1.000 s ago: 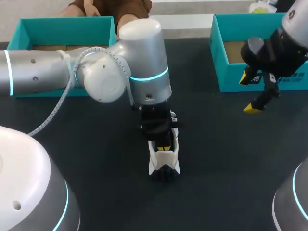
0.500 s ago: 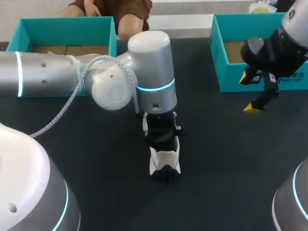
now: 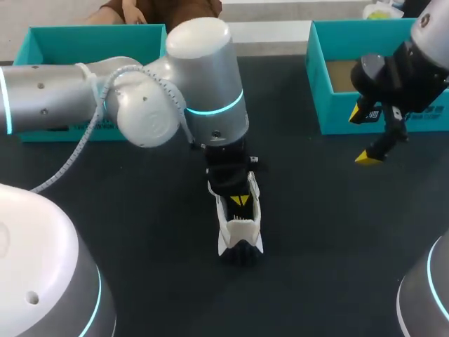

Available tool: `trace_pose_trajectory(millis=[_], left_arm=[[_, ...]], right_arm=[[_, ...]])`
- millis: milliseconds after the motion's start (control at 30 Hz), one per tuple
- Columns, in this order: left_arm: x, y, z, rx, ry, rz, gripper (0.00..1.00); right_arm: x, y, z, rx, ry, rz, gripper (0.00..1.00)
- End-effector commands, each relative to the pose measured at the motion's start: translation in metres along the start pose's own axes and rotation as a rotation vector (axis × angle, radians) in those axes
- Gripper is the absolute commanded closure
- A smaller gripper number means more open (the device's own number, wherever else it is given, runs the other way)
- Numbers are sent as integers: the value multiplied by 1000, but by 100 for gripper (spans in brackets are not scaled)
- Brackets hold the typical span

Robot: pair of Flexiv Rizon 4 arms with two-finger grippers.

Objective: Take the shoe out of the shoebox, open the shoe tongue, remove and reinsert the insole, then place the shoe into the shoebox

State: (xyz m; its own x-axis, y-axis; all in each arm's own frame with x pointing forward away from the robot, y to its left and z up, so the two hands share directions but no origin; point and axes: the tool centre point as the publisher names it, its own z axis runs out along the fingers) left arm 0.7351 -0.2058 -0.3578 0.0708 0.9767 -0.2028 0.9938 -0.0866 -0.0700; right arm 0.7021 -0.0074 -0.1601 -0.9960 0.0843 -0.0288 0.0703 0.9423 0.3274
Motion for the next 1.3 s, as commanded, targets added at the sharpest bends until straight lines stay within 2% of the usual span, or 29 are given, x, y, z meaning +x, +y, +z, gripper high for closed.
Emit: trace_pose_trajectory(millis=[33, 100, 433, 500, 533, 567, 600, 633, 700, 1300], left_arm=[[9, -3, -12, -136, -8, -8, 100], [10, 2, -14, -179, -10, -12, 100], [14, 15, -23, -285, 37, -71, 100], [15, 15, -24, -284, 40, -69, 61], [15, 15, -24, -277, 42, -67, 53], [15, 15, -25, -272, 50, -60, 31], [14, 16, -24, -271, 53, -57, 17], [13, 16, -24, -270, 53, -55, 8], [11, 15, -25, -263, 58, -40, 0], [8, 5, -28, -241, 84, -24, 0]], right_arm=[[-2, 1, 1, 2, 3, 0, 0], [-2, 1, 1, 2, 3, 0, 0], [-2, 1, 1, 2, 3, 0, 0], [-2, 1, 1, 2, 3, 0, 0], [-2, 1, 1, 2, 3, 0, 0], [-2, 1, 1, 2, 3, 0, 0], [-2, 1, 1, 2, 3, 0, 0], [-2, 1, 1, 2, 3, 0, 0], [-2, 1, 1, 2, 3, 0, 0], [-2, 1, 1, 2, 3, 0, 0]])
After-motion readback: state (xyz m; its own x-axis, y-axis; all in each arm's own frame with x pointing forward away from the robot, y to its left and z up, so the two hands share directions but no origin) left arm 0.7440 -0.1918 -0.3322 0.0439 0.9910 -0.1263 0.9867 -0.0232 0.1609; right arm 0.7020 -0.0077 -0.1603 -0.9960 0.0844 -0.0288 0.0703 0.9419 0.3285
